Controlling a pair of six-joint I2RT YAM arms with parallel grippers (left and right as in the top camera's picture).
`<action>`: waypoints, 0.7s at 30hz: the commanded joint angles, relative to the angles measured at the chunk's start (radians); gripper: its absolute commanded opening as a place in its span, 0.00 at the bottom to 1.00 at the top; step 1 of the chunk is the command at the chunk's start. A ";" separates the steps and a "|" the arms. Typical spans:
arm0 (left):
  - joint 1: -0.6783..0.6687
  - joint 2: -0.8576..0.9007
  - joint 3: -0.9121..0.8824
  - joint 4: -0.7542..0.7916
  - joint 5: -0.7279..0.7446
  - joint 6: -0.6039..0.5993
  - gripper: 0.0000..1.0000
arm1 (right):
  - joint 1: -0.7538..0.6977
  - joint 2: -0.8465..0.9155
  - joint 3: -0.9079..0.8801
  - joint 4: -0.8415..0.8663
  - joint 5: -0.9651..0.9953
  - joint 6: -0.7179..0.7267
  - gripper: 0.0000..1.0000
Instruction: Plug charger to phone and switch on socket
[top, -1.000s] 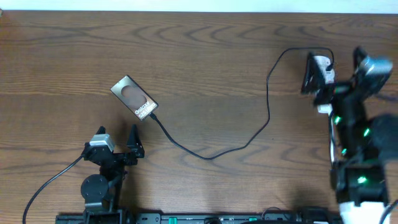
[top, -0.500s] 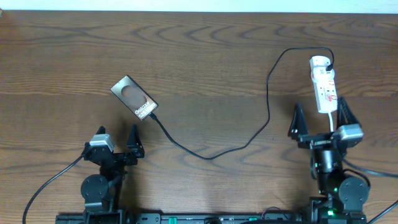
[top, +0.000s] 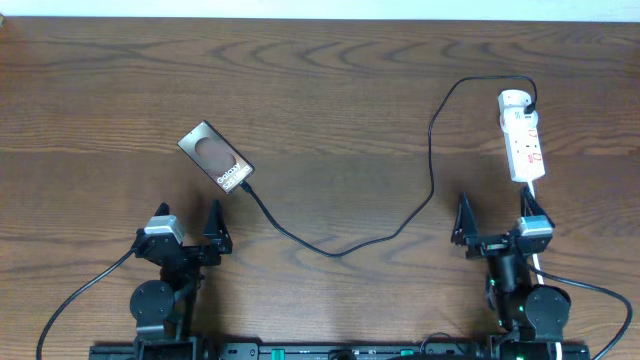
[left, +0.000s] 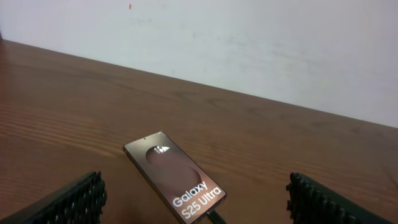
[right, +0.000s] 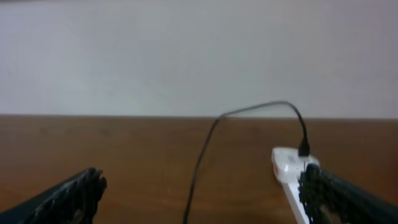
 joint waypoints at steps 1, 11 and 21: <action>0.005 -0.006 -0.010 -0.044 0.013 0.013 0.92 | 0.006 -0.055 -0.001 -0.114 0.026 -0.016 0.99; 0.005 -0.006 -0.010 -0.044 0.013 0.013 0.92 | 0.006 -0.093 -0.001 -0.224 0.032 -0.015 0.99; 0.005 -0.006 -0.010 -0.044 0.013 0.013 0.92 | 0.006 -0.093 -0.001 -0.223 0.032 -0.016 0.99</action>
